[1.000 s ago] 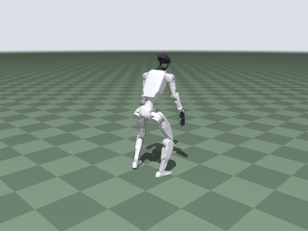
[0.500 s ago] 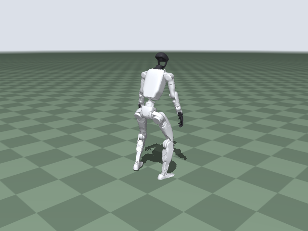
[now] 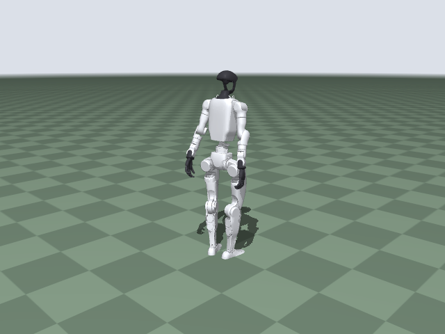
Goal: Upper body actions
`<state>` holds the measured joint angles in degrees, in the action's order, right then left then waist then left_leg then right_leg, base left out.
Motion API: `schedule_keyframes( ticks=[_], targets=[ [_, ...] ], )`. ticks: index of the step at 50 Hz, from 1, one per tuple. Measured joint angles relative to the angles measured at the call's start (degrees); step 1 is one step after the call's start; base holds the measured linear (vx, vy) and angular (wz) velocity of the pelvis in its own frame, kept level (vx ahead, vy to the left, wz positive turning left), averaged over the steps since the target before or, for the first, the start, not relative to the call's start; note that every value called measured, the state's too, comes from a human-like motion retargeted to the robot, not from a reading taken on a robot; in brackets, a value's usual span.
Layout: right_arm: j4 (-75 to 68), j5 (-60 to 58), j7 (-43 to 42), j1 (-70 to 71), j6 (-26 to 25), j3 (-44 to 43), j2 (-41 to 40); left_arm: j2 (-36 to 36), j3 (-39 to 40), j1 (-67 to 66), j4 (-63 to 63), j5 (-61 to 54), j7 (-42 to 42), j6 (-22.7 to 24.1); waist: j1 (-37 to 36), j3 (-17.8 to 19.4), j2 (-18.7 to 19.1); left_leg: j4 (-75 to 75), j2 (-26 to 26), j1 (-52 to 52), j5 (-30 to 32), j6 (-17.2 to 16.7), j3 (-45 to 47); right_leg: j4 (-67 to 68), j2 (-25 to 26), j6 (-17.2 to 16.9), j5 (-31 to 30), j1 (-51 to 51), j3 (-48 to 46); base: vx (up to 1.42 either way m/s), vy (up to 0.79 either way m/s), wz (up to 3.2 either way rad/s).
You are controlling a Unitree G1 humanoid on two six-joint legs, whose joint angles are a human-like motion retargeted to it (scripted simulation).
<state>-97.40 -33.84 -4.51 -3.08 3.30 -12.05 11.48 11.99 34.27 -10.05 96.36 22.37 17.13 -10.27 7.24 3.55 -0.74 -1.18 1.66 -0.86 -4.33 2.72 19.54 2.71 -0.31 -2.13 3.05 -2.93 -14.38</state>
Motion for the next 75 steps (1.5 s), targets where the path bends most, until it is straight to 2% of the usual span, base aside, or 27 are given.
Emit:
schedule_keyframes(
  ticks=[2, 3, 5, 7, 10, 13, 22, 33, 37, 42, 45, 47, 50, 55, 57, 58, 60, 62, 65, 67, 69, 75],
  targets=[
    [0.0, -1.15, 1.3, -1.49, -0.91, 0.02, -0.53, 0.3, -0.14, -0.55, -1.37, 0.72, -0.15, -0.33, -1.63, -1.44, -1.21, 0.74, 1.54, 1.35, -0.08, 0.16, 1.17, -0.96, 0.18, 0.19, 0.67, 1.95, -0.27, 0.19, 0.02, -0.13],
    [0.0, -2.25, 2.14, -1.81, -1.69, -0.51, -0.7, 0.06, -0.43, -0.38, -2.17, 0.99, -0.5, -0.7, -3.33, -2.62, -0.9, 0.19, 1.1, 0.72, -0.42, -0.02, 1.11, -0.65, -0.16, -0.7, 0.62, 1.2, 2.62, 0.16, 0.04, -0.18],
    [0.0, -4.43, 3.09, -2.04, -2.6, -1.34, -0.86, -0.99, -0.65, 0.38, -3.44, 0.44, -2.13, -0.96, -4.43, -4.19, -0.49, -0.85, 0.89, -0.52, -0.44, -0.03, 0.12, -0.69, -1.89, -1.66, -0.41, 0.31, 0.67, 0.09, 0.03, 0.18],
    [0.12, -5.7, 3.18, -0.63, -1.98, -0.29, -0.83, -2.04, 0.02, 1.54, -4.84, -1.94, -3.45, 0.27, -4.66, -4.06, -0.43, -0.39, 1.29, 0.43, -0.5, 0.31, -0.08, -1.31, -0.87, -0.62, -0.34, 1.38, -1.1, 0.01, 0.01, 0.12],
    [1.82, -7.36, 4.16, 2.41, -1.67, 1.83, -0.94, -3.24, 0.0, 3.08, -7.38, -4.56, -1.19, 3.46, -4.0, -4.47, 0.13, -0.13, 0.93, 0.38, -0.27, 0.38, -0.23, -1.68, -0.27, -0.61, -0.19, 1.69, -0.35, 0.0, 0.0, 0.09],
    [5.54, -8.62, 6.74, 4.63, -1.57, 2.26, -2.08, -3.44, -0.65, 4.46, -9.36, -3.65, 0.65, 3.95, -3.01, -5.42, 0.02, -0.2, 0.78, -0.16, -0.01, 0.13, -0.83, -1.72, -0.44, -0.71, -0.26, 1.35, -1.06, 0.0, -0.02, 0.17],
    [16.56, -5.89, 12.56, 9.15, 3.59, 4.12, -4.63, -2.25, -4.99, 7.95, -13.24, -2.14, -1.25, 4.39, -4.38, -3.96, -1.15, -0.61, 0.69, 1.02, 0.11, 0.24, -0.33, -1.73, -0.35, -0.47, -0.5, 2.65, -1.27, 0.0, -0.01, 0.0],
    [13.14, -7.03, 9.09, 7.54, 4.21, 4.62, -2.99, -1.55, -4.86, 8.05, -9.51, -1.71, -0.79, 4.54, -3.71, -3.43, -1.96, -1.41, 1.27, -0.28, 0.2, 1.06, -2.61, 1.35, -1.13, -0.9, 1.5, 1.68, -2.5, 0.01, 0.03, 0.18],
    [8.81, -7.2, 6.49, 7.58, 3.02, 4.82, -2.5, -0.02, -3.44, 7.88, -6.2, -1.47, -1.1, 3.6, -2.54, -1.81, -1.82, -1.74, -0.4, -1.54, 0.31, 1.01, -2.75, 5.49, -0.04, -1.9, 0.38, -1.38, -0.5, -0.1, -0.03, -0.02],
    [5.93, -6.01, 4.32, 7.84, 3.05, 5.92, -1.83, 2.23, -1.85, 6.99, -3.1, -1.74, -0.07, 1.63, -1.78, 0.59, -1.38, -1.9, -3.18, -2.16, 0.47, 0.67, -0.86, 9.39, 1.65, -4.0, -0.6, -3.74, 8.05, -0.14, -0.07, -0.35],
    [5.4, -6.18, 3.54, 6.96, 3.15, 5.61, -1.32, 3.39, -1.52, 7.23, -2.3, -0.78, -0.98, -0.24, -0.79, 1.36, -1.24, -2.6, -4.61, -2.79, 0.62, 0.07, -1.43, 9.13, -2.03, -2.24, -0.34, -3.06, 1.94, -0.07, -0.12, 0.12],
    [4.98, -6.01, 2.66, 6.0, 3.2, 5.25, -0.84, 3.61, -1.64, 7.25, -2.81, -0.6, -2.21, -0.53, -1.91, 1.16, -1.54, -2.89, -5.19, -3.08, 0.56, -0.41, -0.78, 7.6, -5.15, -0.94, -2.9, -2.2, -2.81, -0.02, -0.13, -0.18],
    [4.23, -5.6, 1.53, 5.44, 3.05, 4.7, -0.26, 3.54, -2.14, 7.77, -4.41, -1.62, -3.36, 0.33, -3.37, 1.14, -2.35, -4.34, -5.86, -4.26, 0.09, -1.16, -0.36, 4.95, -8.9, -0.76, -5.7, -1.43, -7.81, -0.04, -0.21, -0.15],
    [5.38, -5.0, 0.4, 7.72, 3.51, 4.63, -0.6, 3.23, -3.06, 11.77, -7.05, -5.02, -2.81, 1.8, -2.39, 3.58, -4.29, -13.84, -7.98, -11.22, -2.95, -3.77, -2.85, 1.41, -13.1, -0.46, -8.78, -2.49, -7.15, -0.19, -0.34, 0.35],
    [7.22, -4.57, -0.64, 8.9, 4.39, 4.89, -0.87, 3.42, -4.23, 14.4, -7.79, -5.95, -2.78, 2.22, -1.41, 4.92, -5.64, -19.02, -7.87, -15.21, -4.7, -4.85, -3.78, 1.01, -15.56, -6.94, -7.96, -3.42, -8.31, -0.34, -0.37, 0.77],
    [8.36, -4.28, -1.37, 9.55, 4.86, 5.09, -1.01, 3.61, -5.2, 15.88, -8.28, -6.26, -2.69, 2.45, -1.09, 5.64, -5.83, -21.84, -8.16, -17.57, -5.66, -5.43, -4.61, 1.52, -15.88, -8.31, -5.69, -4.39, -8.41, -0.32, -0.4, 0.76],
    [10.56, -4.26, -2.44, 9.89, 5.74, 5.35, -0.97, 3.89, -8.51, 17.96, -9.74, -6.35, -1.79, 2.73, -1.15, 6.46, -6.73, -25.27, -7.15, -21.24, -6.45, -6.02, -6.12, 3.68, -17.63, -6.9, -5.32, -7.73, -12.19, -0.27, -0.27, 0.38],
    [12.52, -5.29, -1.77, 12.88, 5.32, 5.22, -0.3, 2.72, -10.12, 21.02, -12.62, -4.66, -0.56, 1.93, -5.55, 8.65, -4.6, -25.52, -10.25, -23.89, -6.07, -6.27, -4.74, 12.73, -16.15, -6.73, -2.02, -16.59, -4.57, -0.54, -0.12, -1.26],
    [16.25, -6.39, -1.19, 18.35, 4.4, 7.94, 0.08, 1.25, -10.97, 23.88, -16.99, -4.21, -1.87, 4.45, -9.87, 11.83, -6.48, -27.0, -12.73, -27.4, -5.46, -7.39, 0.83, 16.74, -15.07, -4.13, -0.81, -24.51, -0.83, -0.51, -0.27, -1.38],
    [17.92, -7.28, -1.0, 21.04, 4.73, 9.43, 0.15, 2.55, -14.79, 24.46, -19.13, -5.68, -1.29, 6.84, -5.85, 12.47, -4.44, -27.72, -13.05, -31.05, -4.51, -7.56, -1.92, 18.71, -14.43, -3.44, 0.03, -27.06, -2.12, -0.31, -0.22, 0.7],
    [19.17, -7.59, -0.45, 23.66, 5.38, 9.44, 0.57, 3.3, -18.07, 26.08, -20.83, -4.37, -2.11, 7.18, -4.55, 13.62, -2.8, -27.89, -13.89, -33.9, -3.51, -7.71, -2.71, 19.9, -14.0, -2.63, 0.58, -29.24, -4.0, -0.33, -0.21, 0.64],
    [19.82, -6.75, 0.95, 27.32, 5.08, 9.57, 1.41, 3.83, -22.33, 29.67, -21.58, 3.75, -0.42, 7.41, -6.28, 16.24, -3.29, -26.43, -13.97, -35.87, -1.24, -8.57, -1.15, 22.53, -13.52, -0.98, 1.2, -34.01, -2.23, -0.18, -0.11, -0.1]
  ],
)
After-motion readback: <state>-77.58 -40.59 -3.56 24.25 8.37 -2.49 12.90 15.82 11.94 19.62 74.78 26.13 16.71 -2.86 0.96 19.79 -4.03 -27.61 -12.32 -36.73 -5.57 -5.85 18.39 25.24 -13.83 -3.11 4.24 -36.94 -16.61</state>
